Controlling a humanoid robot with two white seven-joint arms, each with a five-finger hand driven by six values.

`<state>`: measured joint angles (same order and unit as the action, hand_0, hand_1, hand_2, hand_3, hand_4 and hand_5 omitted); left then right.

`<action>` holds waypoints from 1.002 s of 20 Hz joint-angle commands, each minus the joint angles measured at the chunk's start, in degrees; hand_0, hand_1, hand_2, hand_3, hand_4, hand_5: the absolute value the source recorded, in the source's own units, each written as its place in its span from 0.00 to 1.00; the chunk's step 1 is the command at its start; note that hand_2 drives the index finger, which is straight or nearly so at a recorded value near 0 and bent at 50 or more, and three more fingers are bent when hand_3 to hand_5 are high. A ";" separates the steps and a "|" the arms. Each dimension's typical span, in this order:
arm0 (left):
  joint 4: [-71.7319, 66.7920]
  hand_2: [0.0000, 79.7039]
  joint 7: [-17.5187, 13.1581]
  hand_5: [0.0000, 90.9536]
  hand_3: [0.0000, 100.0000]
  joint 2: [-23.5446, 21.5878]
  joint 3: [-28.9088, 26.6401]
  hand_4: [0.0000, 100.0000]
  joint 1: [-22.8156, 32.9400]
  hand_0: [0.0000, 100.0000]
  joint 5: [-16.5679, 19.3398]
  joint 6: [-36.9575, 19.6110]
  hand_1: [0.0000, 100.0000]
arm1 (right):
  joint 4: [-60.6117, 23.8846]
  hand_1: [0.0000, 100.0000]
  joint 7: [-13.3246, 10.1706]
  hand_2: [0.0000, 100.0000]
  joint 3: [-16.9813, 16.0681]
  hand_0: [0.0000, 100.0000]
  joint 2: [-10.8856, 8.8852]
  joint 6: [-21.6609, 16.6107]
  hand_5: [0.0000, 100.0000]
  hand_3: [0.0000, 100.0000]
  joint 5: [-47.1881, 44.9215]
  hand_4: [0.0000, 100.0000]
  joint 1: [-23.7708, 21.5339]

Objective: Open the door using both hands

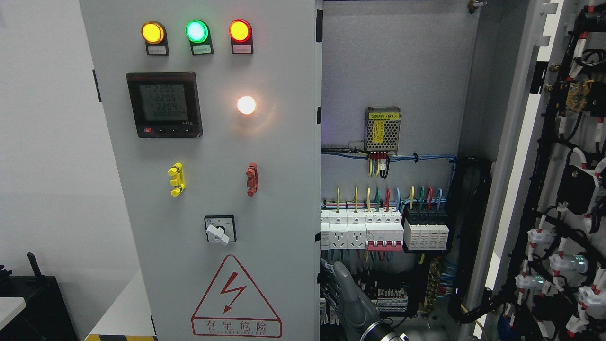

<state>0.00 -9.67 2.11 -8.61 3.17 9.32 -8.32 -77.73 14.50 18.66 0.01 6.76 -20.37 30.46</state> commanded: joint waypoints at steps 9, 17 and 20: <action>-1.32 0.00 0.00 0.00 0.00 0.00 0.00 0.04 0.00 0.00 0.00 -0.12 0.00 | -0.14 0.00 0.53 0.00 -0.11 0.00 0.26 0.01 0.00 0.00 -0.28 0.00 0.04; -1.32 0.00 0.00 0.00 0.00 0.00 0.00 0.04 0.00 0.00 0.00 -0.12 0.00 | 0.04 0.00 2.46 0.00 -0.38 0.00 -0.89 0.01 0.00 0.00 -1.43 0.00 0.30; -1.32 0.00 0.00 0.00 0.00 0.00 0.00 0.04 0.00 0.00 0.00 -0.03 0.00 | 0.04 0.00 2.82 0.00 -0.64 0.00 -0.98 0.01 0.00 0.00 -1.43 0.00 0.30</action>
<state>0.00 -9.67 2.11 -8.61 3.16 9.32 -8.39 -77.76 16.55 18.39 -0.01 6.82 -21.56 30.63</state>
